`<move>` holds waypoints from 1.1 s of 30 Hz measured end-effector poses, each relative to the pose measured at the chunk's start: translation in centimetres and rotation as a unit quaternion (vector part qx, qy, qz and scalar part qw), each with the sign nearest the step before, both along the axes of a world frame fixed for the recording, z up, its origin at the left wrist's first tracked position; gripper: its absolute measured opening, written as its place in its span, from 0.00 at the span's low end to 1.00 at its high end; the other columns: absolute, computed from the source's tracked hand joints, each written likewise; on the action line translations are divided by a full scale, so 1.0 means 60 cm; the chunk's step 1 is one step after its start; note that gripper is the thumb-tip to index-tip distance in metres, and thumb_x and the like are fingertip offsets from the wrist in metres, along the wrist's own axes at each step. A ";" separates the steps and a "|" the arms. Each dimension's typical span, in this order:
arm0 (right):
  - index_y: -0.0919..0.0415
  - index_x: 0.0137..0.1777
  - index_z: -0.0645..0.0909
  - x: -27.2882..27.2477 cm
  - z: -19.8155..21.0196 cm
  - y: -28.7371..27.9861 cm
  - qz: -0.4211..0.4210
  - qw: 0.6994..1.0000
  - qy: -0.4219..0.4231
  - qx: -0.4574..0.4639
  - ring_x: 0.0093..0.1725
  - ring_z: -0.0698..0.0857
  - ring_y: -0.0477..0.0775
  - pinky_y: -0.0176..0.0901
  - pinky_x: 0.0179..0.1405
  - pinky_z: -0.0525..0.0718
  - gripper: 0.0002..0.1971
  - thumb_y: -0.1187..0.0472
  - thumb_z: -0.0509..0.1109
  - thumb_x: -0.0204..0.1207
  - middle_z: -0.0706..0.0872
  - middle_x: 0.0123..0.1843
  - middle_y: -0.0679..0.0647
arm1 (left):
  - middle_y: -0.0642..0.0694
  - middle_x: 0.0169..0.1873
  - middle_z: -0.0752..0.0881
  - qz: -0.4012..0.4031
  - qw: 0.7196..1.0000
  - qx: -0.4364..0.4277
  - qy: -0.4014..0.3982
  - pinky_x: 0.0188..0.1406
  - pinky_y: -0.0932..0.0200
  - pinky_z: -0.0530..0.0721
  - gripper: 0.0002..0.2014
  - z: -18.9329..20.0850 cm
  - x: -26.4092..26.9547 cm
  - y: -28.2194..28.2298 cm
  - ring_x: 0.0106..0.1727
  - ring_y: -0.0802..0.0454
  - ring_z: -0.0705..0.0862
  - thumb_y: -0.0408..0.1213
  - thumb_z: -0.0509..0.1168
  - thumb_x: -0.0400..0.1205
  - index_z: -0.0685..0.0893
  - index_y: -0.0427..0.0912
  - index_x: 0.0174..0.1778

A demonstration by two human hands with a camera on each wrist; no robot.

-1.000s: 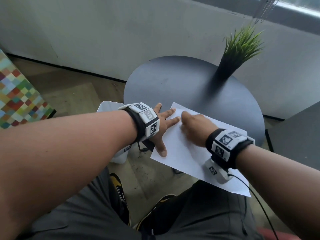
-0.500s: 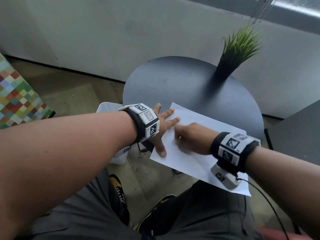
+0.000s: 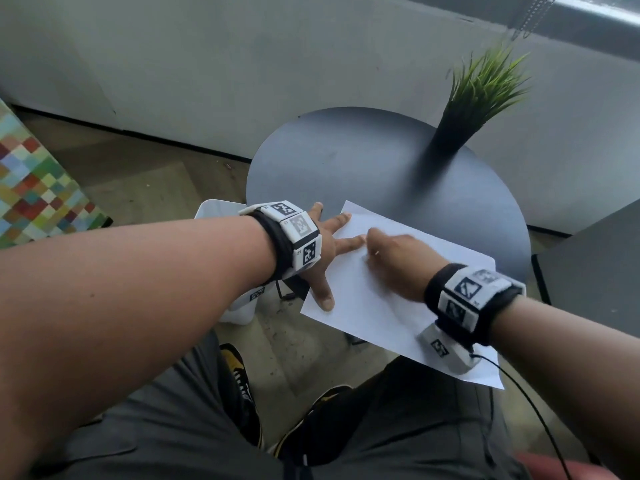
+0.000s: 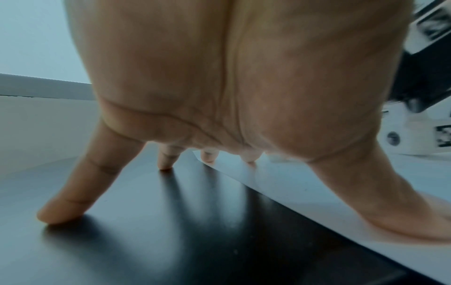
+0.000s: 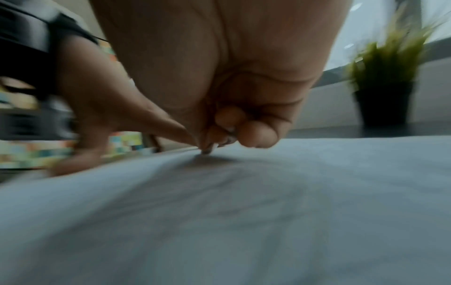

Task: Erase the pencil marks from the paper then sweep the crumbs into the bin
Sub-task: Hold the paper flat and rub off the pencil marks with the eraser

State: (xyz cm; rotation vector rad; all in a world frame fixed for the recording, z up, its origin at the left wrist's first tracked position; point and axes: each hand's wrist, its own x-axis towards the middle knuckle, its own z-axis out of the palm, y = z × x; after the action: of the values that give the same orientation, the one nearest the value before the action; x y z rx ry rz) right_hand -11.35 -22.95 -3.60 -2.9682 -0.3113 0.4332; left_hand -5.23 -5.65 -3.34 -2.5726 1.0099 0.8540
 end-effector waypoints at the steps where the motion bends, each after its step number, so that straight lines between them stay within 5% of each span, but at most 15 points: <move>1: 0.58 0.56 0.69 -0.017 0.000 0.017 0.059 0.998 0.030 0.003 0.47 0.81 0.65 0.51 0.42 0.78 0.07 0.57 0.58 0.82 0.83 0.47 0.61 | 0.53 0.84 0.30 0.001 1.000 0.000 0.001 0.74 0.21 0.56 0.65 0.000 0.001 0.000 0.84 0.28 0.34 0.73 0.75 0.60 0.31 0.73 0.80; 4: 0.56 0.52 0.71 -0.037 0.010 0.017 0.156 0.981 0.113 0.034 0.43 0.78 0.59 0.47 0.42 0.75 0.04 0.57 0.62 0.81 0.82 0.42 0.54 | 0.53 0.84 0.29 -0.001 1.000 0.006 0.000 0.75 0.21 0.55 0.66 0.002 -0.001 -0.002 0.83 0.27 0.34 0.74 0.74 0.60 0.31 0.73 0.80; 8: 0.57 0.50 0.71 0.004 0.010 -0.032 -0.009 1.000 0.002 0.018 0.44 0.78 0.62 0.48 0.40 0.75 0.05 0.56 0.61 0.81 0.80 0.40 0.52 | 0.54 0.84 0.29 0.006 1.000 0.007 -0.004 0.75 0.22 0.56 0.65 0.001 -0.002 -0.003 0.84 0.29 0.34 0.74 0.74 0.60 0.30 0.73 0.80; 13: 0.56 0.50 0.68 -0.045 0.009 0.010 0.170 0.980 0.104 0.010 0.41 0.76 0.59 0.51 0.42 0.77 0.04 0.59 0.61 0.81 0.79 0.40 0.53 | 0.53 0.84 0.29 0.006 1.000 0.013 -0.006 0.76 0.22 0.54 0.66 0.000 -0.002 -0.006 0.84 0.28 0.34 0.74 0.74 0.59 0.30 0.72 0.80; 18: 0.53 0.52 0.72 0.005 -0.001 -0.041 -0.085 0.993 0.051 0.056 0.47 0.79 0.61 0.47 0.43 0.75 0.07 0.52 0.63 0.80 0.81 0.44 0.53 | 0.52 0.85 0.30 0.022 1.000 0.009 -0.006 0.75 0.22 0.56 0.64 0.005 -0.005 -0.009 0.84 0.28 0.35 0.75 0.74 0.60 0.31 0.76 0.79; 20: 0.54 0.52 0.71 0.010 -0.009 -0.040 -0.119 0.990 0.046 0.052 0.47 0.79 0.62 0.50 0.46 0.78 0.09 0.50 0.61 0.81 0.82 0.46 0.57 | 0.51 0.85 0.31 0.027 1.000 0.009 -0.005 0.74 0.22 0.57 0.63 0.007 -0.008 -0.011 0.84 0.27 0.35 0.74 0.74 0.61 0.32 0.77 0.78; 25: 0.57 0.55 0.69 -0.015 -0.008 -0.012 0.001 0.998 0.011 0.058 0.45 0.80 0.63 0.53 0.46 0.80 0.07 0.56 0.60 0.82 0.80 0.41 0.53 | 0.51 0.85 0.32 0.062 0.998 -0.032 -0.002 0.74 0.23 0.60 0.57 0.003 -0.021 -0.016 0.84 0.29 0.34 0.80 0.67 0.61 0.36 0.78 0.79; 29: 0.53 0.56 0.75 -0.016 -0.003 -0.015 0.098 0.992 0.059 0.052 0.41 0.78 0.51 0.41 0.42 0.74 0.08 0.61 0.65 0.79 0.80 0.37 0.39 | 0.49 0.85 0.32 0.067 0.997 -0.035 -0.006 0.73 0.23 0.62 0.60 -0.004 -0.026 -0.018 0.83 0.27 0.33 0.77 0.70 0.61 0.35 0.77 0.79; 33: 0.57 0.54 0.73 0.015 -0.002 -0.042 -0.042 0.999 -0.022 0.023 0.49 0.81 0.64 0.50 0.45 0.79 0.06 0.57 0.60 0.81 0.85 0.48 0.59 | 0.48 0.85 0.31 0.061 0.998 -0.027 -0.006 0.73 0.21 0.59 0.62 -0.002 -0.024 -0.019 0.83 0.26 0.33 0.77 0.71 0.60 0.33 0.76 0.79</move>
State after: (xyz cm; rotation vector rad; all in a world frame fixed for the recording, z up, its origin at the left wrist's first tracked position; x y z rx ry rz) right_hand -10.46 -25.50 -3.70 -2.9372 -0.1972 0.3467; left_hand -6.69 -6.81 -3.43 -2.7065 0.8914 0.8515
